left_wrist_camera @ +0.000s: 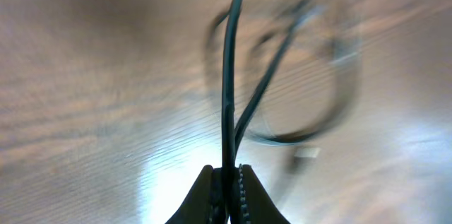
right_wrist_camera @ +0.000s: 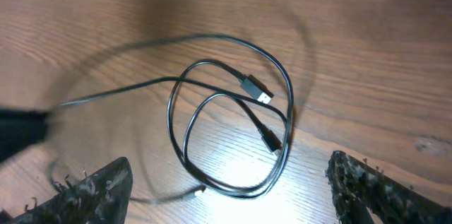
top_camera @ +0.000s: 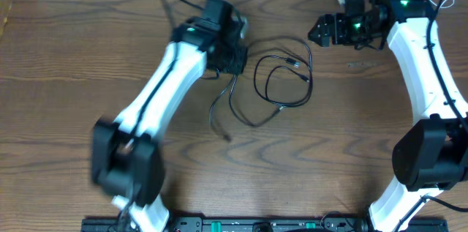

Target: Untangle cables

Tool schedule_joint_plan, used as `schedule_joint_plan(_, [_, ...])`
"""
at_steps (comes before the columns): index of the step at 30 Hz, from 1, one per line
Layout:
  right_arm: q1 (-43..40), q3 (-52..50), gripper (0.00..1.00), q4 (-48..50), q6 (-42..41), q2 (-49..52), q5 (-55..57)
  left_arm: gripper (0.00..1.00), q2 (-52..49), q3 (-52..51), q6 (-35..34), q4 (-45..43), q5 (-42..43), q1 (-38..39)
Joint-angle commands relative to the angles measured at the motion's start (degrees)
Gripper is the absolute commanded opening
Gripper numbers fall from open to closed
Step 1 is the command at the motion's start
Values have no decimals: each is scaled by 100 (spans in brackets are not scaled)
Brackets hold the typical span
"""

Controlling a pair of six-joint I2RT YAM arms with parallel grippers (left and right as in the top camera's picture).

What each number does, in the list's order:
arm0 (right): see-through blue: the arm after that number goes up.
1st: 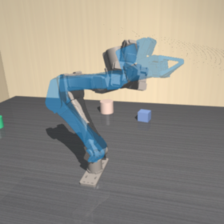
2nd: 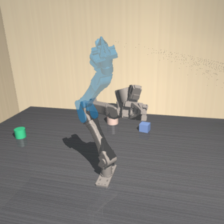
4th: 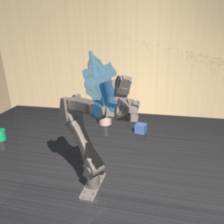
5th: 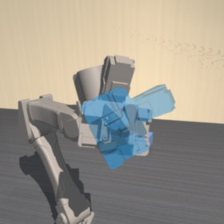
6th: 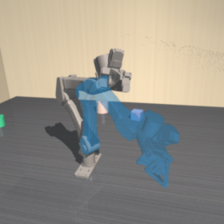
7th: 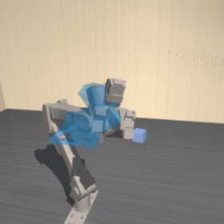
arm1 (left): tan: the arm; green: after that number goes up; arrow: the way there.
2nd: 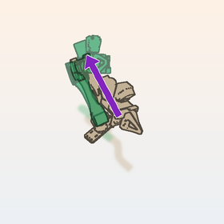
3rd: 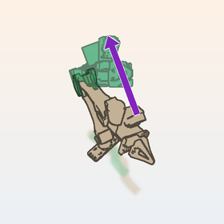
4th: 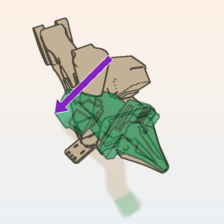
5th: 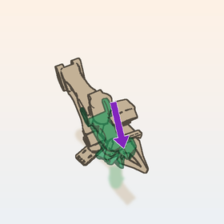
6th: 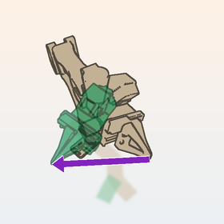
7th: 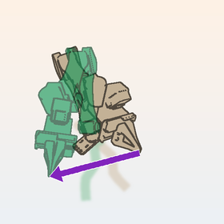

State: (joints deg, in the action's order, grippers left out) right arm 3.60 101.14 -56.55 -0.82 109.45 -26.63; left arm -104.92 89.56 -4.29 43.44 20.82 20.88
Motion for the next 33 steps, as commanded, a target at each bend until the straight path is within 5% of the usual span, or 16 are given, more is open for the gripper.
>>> schedule_joint_plan(1, [70,-46,85,63,70,-42,-50,7,1154,83,-483,-107,450,9])
schedule_joint_plan(9, [103,-44,86,369,151,-42,-367,8,2616,83,-929,-675,448,9])
schedule_joint_plan(16, [179,-44,85,538,1110,-42,-1718,7,2820,85,-1154,-1084,479,7])
schedule_joint_plan(22, [354,-46,87,815,1357,-39,-1825,7,2940,155,-1526,-1720,990,2])
schedule_joint_plan(29, [660,-44,87,2098,1156,-35,-1786,8,3368,160,-1853,-1784,1377,2])
schedule_joint_plan(33, [761,-44,78,3272,839,-35,-1790,8,3587,160,-1875,-1325,1379,2])
